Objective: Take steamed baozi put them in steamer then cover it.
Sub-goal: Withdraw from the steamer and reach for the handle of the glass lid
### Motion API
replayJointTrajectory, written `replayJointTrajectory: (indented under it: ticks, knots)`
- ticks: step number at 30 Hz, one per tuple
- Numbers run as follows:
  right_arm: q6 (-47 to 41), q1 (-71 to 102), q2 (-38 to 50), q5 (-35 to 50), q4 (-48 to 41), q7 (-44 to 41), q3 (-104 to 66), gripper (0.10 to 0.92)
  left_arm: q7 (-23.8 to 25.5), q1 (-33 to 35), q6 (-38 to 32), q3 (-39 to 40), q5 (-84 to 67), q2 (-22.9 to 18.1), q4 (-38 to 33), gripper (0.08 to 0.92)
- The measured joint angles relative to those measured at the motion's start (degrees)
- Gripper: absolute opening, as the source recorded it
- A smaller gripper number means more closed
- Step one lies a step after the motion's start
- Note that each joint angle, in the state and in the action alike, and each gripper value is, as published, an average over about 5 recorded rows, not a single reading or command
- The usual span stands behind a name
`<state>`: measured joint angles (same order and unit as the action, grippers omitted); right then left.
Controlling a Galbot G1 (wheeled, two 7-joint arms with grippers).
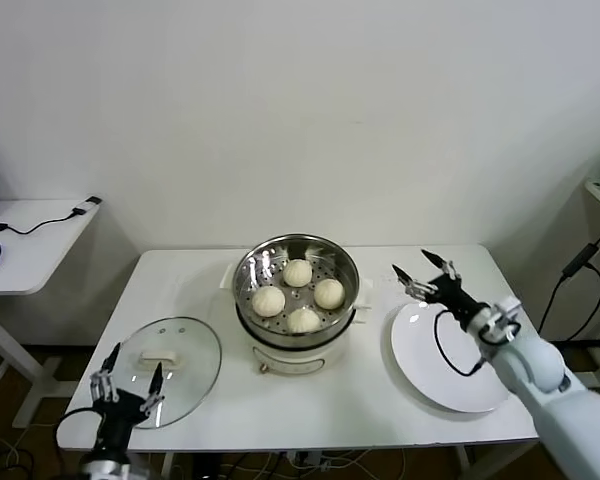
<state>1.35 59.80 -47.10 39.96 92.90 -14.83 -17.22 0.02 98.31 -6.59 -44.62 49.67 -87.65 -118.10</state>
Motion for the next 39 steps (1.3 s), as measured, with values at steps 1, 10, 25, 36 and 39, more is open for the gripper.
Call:
replayJointTrajectory:
  ticks: [1,10,25,36,39]
  knots:
    - [-0.2,1.5,-0.8,-0.7,0.2,0.1,-1.4,0.823,-0.3,-0.4,-0.3,0.0,3.3,0.2,0.5,0.823]
    - [-0.5,11.8,-6.4,-5.7,1.1,0.4,-10.3,0.823,-3.5,-5.3,-3.1,-0.6,27.0,1.2,8.6,0.823]
    - [1.0,17.5,-11.0,-11.9,0.2,0.7,-14.3,0.823,-8.9,-13.6,-3.3,-1.3,39.0,3.1,21.9,0.823]
    - [1.6,18.8,-12.3,-15.2,-0.2,0.7,-14.7,0.823,-13.1,-18.3,-2.3,-0.5,39.9,3.6,28.1,0.823]
    - [1.8,19.1,-12.4,-15.8,-0.3,0.6,-14.9,0.823,-13.7,-19.3,-2.3,-0.3,39.9,3.9,29.3,0.823]
